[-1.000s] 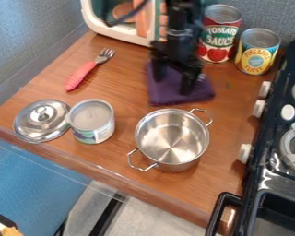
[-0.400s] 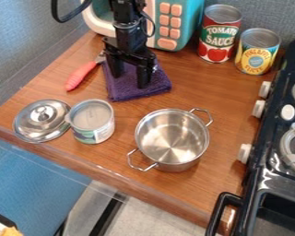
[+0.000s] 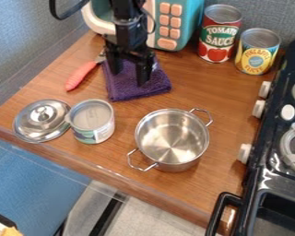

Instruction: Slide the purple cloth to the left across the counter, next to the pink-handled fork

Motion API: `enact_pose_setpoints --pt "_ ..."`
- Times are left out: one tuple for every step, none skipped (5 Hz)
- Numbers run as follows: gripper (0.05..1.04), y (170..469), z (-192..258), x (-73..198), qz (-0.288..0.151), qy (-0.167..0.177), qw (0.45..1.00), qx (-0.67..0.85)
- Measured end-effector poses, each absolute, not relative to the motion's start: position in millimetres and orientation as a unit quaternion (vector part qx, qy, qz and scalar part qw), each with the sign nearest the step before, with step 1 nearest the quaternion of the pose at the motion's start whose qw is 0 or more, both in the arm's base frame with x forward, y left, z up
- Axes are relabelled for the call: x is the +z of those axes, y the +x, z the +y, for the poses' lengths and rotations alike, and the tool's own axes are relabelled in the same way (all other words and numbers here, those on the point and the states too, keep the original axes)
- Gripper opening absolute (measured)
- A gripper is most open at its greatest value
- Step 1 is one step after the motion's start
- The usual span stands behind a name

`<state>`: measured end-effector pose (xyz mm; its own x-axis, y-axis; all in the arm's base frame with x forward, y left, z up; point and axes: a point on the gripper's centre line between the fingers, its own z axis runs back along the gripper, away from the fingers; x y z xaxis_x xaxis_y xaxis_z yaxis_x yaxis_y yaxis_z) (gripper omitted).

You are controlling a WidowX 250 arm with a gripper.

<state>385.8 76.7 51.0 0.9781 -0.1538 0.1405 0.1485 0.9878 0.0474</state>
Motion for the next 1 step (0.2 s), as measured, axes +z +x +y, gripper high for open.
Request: enact_pose_setpoints --pt "1.0 388.9 74.6 86.2 -0.11 0.039 0.99 -0.078"
